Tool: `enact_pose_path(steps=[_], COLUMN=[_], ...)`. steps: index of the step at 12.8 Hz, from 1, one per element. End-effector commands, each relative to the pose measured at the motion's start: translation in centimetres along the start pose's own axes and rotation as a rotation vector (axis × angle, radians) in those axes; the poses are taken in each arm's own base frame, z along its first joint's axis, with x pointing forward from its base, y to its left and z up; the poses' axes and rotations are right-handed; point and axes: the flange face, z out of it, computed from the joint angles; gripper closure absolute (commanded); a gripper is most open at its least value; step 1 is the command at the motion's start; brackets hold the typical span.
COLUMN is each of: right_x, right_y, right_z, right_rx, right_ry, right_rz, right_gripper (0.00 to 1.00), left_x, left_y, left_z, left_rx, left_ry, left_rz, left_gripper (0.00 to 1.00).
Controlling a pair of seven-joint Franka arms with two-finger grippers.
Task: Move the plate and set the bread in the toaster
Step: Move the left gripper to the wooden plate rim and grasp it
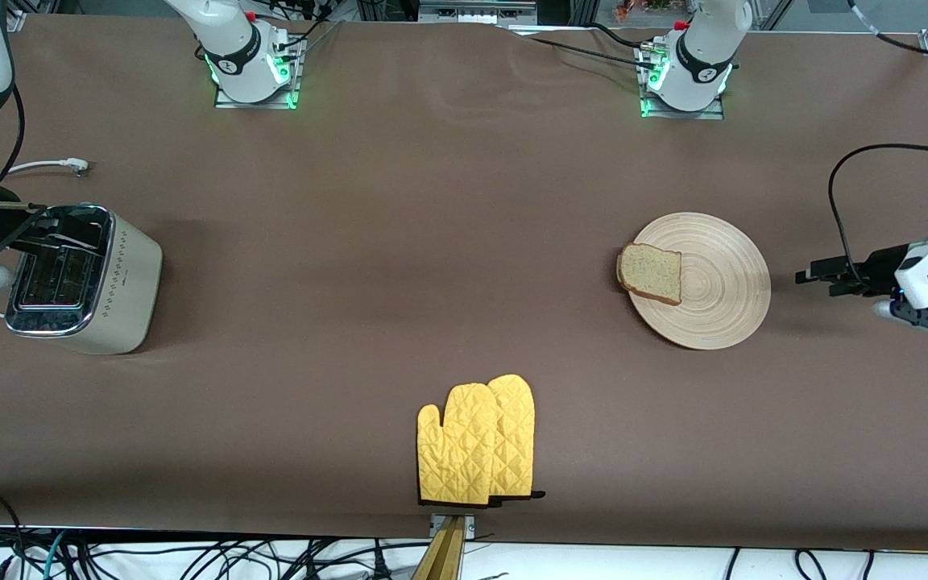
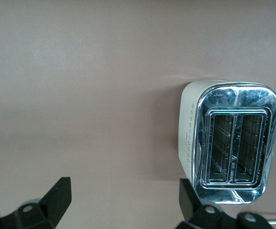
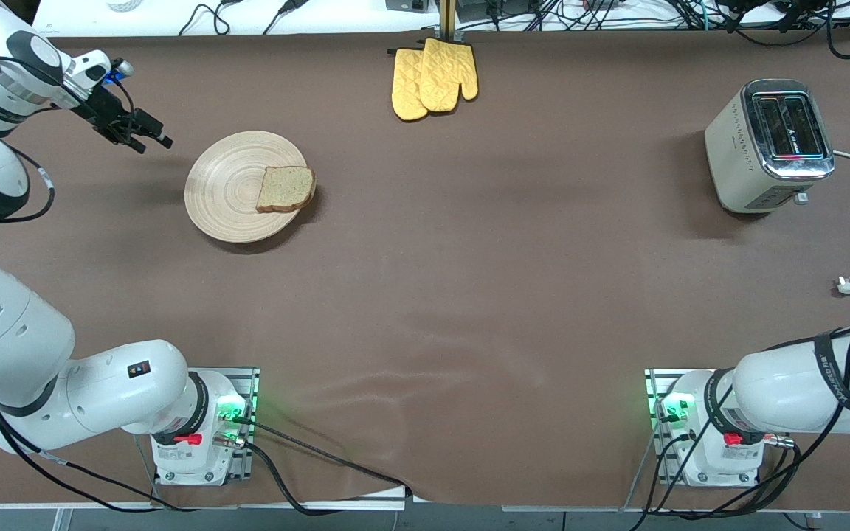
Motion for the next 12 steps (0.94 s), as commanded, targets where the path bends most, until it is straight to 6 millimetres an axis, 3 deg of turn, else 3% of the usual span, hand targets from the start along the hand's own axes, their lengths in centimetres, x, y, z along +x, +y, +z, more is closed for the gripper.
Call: enact_pose_path(steps=[1, 6, 10, 12], right_x=[-0.3, -0.3, -0.3, -0.3], right_y=[0.1, 0.1, 0.1, 0.1], right_z=[-0.5, -0.5, -0.5, -0.5], right_rx=[0.018, 0.018, 0.018, 0.016], right_ry=[0.002, 0.002, 0.002, 0.002], right_rz=[0.009, 0.009, 0.009, 0.009], right_gripper=[0.0, 0.0, 0.0, 0.0], left_x=[0.6, -2.1, -2.8, -3.0], left_y=[-2.3, -5.7, -6.0, -6.0], left_z=[2.3, 6.1, 9.2, 9.7], left_rx=[-0.138, -0.293, -0.389, -0.394], left_ry=[0.014, -0.019, -0.003, -0.008], left_rz=[0.056, 0.026, -0.034, -0.042], left_gripper=[0.0, 0.0, 0.0, 0.0])
